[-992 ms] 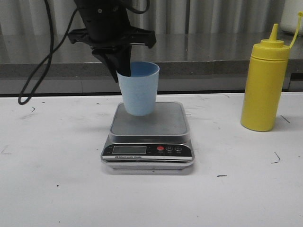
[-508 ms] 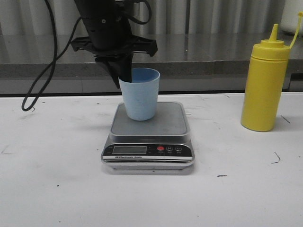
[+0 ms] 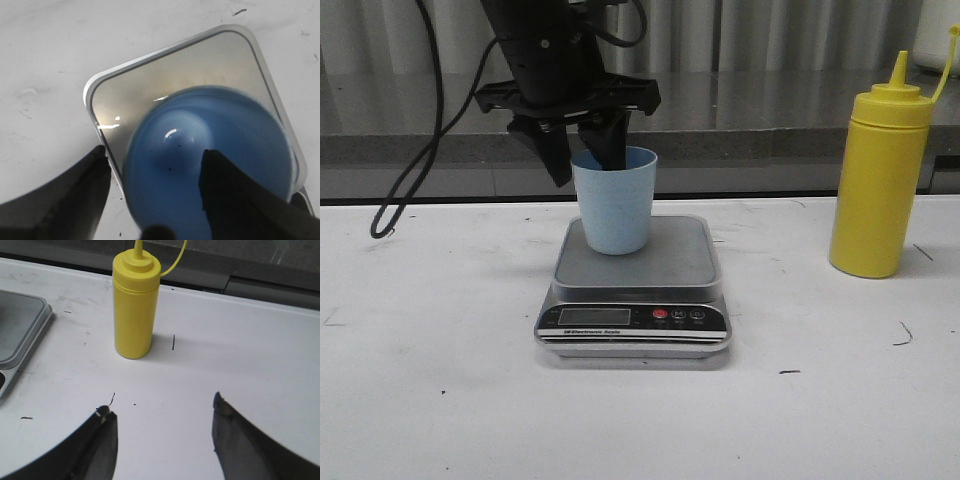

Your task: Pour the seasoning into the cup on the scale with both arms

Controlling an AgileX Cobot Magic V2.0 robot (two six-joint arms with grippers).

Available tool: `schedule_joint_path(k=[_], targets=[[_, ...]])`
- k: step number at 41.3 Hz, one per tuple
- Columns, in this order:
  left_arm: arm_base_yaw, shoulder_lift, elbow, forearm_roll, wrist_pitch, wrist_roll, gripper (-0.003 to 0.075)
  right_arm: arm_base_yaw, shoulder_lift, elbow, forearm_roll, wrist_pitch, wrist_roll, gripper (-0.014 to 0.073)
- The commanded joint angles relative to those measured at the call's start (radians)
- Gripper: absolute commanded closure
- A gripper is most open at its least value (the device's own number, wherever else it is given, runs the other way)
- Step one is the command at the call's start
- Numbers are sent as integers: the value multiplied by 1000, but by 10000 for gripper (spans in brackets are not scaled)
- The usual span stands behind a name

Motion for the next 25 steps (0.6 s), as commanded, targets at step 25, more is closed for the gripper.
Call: schedule_joint_path(k=[25], targets=[[-7, -632, 295, 34, -126, 43, 314, -1, 10, -26, 1, -67, -7, 148]])
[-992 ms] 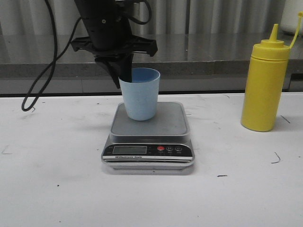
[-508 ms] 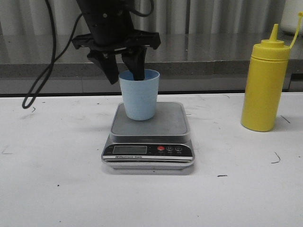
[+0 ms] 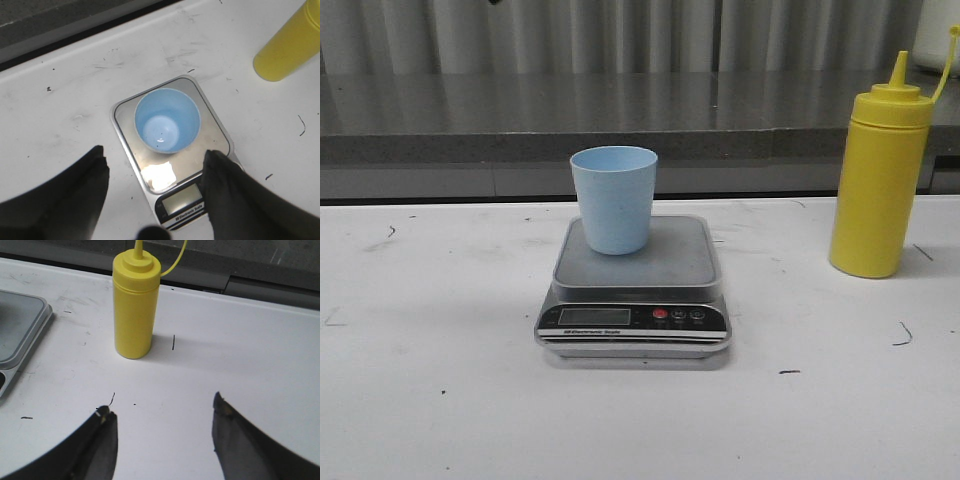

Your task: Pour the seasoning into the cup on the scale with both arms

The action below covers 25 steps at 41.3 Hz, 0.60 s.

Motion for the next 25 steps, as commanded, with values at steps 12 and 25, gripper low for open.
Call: schedule_joint_path(k=[12, 25], targets=[[-7, -421, 328, 39, -160, 3, 314, -1, 10, -26, 1, -67, -7, 148], [-7, -719, 552, 26, -187, 3, 314, -1, 10, -26, 1, -67, -7, 148]])
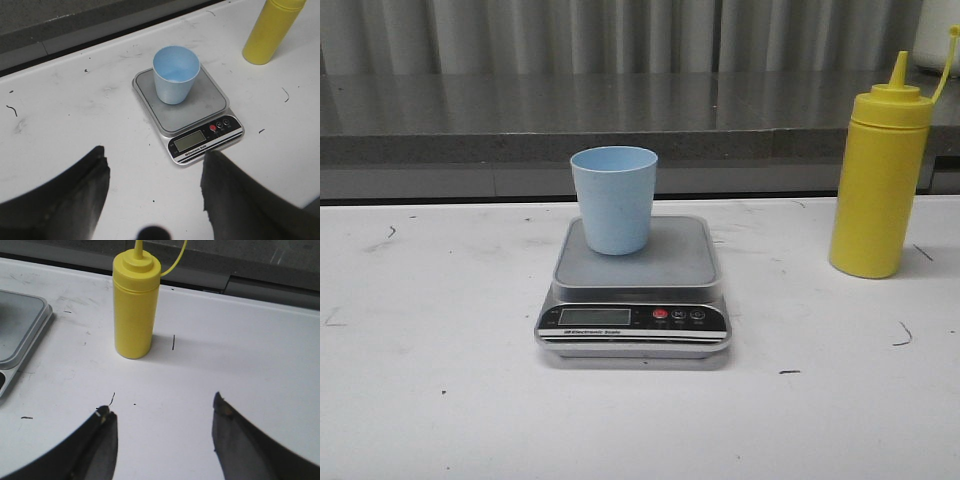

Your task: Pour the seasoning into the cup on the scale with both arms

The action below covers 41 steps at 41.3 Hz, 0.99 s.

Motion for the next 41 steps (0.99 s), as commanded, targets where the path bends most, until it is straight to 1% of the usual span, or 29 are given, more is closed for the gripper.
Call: schedule_joint_path(k=[1, 7, 14, 31, 34, 39, 41], targets=[[-7, -80, 21, -19, -85, 1, 314, -1, 10, -26, 1, -67, -7, 148], [-7, -169, 84, -25, -90, 1, 315, -1, 10, -26, 1, -67, -7, 148], [-7, -185, 103, -25, -89, 1, 316, -1, 10, -26, 1, -67, -7, 148], [-7, -185, 103, -25, -89, 1, 391, -1, 10, -26, 1, -60, -7, 142], [-7, -185, 103, -25, -89, 1, 406, -1, 11, -26, 1, -63, -7, 97], [-7, -185, 103, -25, -89, 1, 430, -1, 37, -26, 1, -100, -11, -72], [-7, -185, 103, -25, -89, 1, 441, -1, 54, -27, 1, -119, -12, -64]])
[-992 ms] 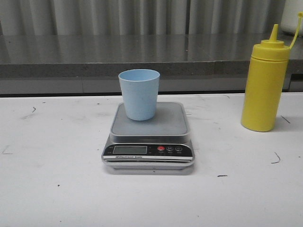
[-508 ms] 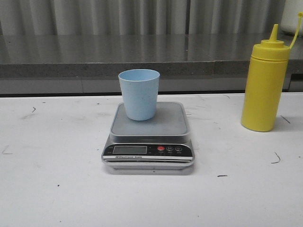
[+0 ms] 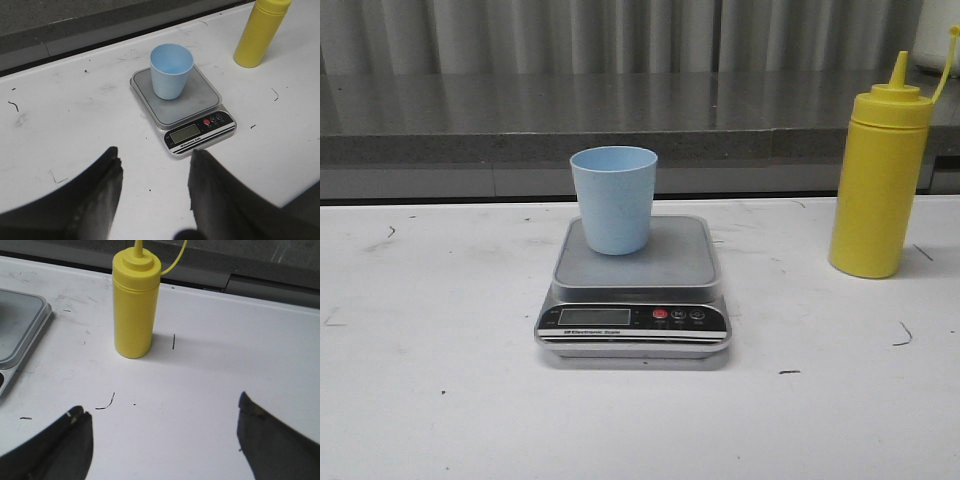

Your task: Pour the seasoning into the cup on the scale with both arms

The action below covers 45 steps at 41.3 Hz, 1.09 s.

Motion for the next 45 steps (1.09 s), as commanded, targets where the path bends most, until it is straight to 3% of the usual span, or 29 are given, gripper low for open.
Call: schedule_joint_path(k=[1, 11, 24, 28, 38, 45], targets=[[-7, -3, -26, -9, -76, -1, 447, -1, 40, -28, 1, -114, -12, -57], [-7, -3, -26, -9, -76, -1, 489, 55, 179, -60, 27, -221, -12, -52], [-7, -3, -26, -9, -76, -1, 536, 90, 475, -45, 58, -462, -12, -52], [-7, -3, -26, -9, -76, -1, 554, 90, 565, -11, 62, -598, -4, -52], [-7, -3, -26, -9, -76, -1, 576, 90, 794, 116, 84, -1112, 87, -52], [-7, -3, -26, -9, -76, -1, 586, 90, 951, 123, 82, -1329, 120, -52]])
